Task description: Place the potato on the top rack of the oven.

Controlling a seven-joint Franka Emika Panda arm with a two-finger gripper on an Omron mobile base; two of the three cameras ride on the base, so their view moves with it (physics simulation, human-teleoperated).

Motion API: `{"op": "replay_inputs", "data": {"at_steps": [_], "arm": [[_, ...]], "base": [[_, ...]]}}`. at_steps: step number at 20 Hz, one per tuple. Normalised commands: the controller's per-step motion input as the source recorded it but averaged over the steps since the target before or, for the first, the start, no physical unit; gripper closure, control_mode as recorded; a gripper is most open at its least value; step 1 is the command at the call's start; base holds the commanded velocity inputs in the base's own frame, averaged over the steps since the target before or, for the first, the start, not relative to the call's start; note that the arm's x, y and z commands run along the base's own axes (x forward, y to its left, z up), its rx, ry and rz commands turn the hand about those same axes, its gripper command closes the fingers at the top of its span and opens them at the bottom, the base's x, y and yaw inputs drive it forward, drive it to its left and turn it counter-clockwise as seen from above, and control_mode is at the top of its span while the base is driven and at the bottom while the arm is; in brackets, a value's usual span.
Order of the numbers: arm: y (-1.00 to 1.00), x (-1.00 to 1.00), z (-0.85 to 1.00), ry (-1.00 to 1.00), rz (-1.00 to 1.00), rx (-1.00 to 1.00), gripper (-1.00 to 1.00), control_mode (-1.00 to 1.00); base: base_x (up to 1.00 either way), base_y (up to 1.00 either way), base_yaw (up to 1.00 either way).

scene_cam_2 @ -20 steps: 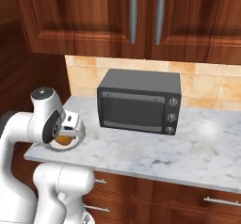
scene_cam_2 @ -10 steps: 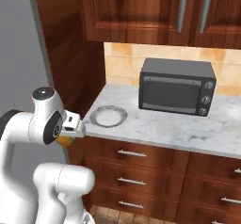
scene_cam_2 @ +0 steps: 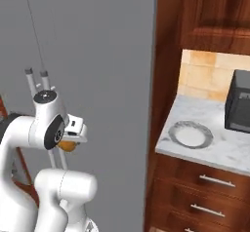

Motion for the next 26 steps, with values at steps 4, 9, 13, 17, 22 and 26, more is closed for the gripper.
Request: {"op": "replay_inputs", "data": {"at_steps": [4,9,13,17,22,26], "arm": [[0.00,0.00,0.00,0.00,0.00,0.00,1.00,1.00],[0.00,0.00,0.00,0.00,0.00,0.00,1.00,1.00],[0.00,0.00,0.00,0.00,0.00,0.00,1.00,1.00],[0.00,0.00,0.00,0.00,0.00,0.00,1.00,1.00],[0.00,0.00,0.00,0.00,0.00,0.00,1.00,1.00],[0.48,0.04,-0.03,-0.01,-0.01,-0.02,1.00,-1.00]], "base": [[0.31,1.00,0.32],[0.59,1.00,0.21],[0.71,0.80,0.19],[0.55,0.97,0.12],[0.28,0.55,0.01],[0.08,0.36,0.00]]}}
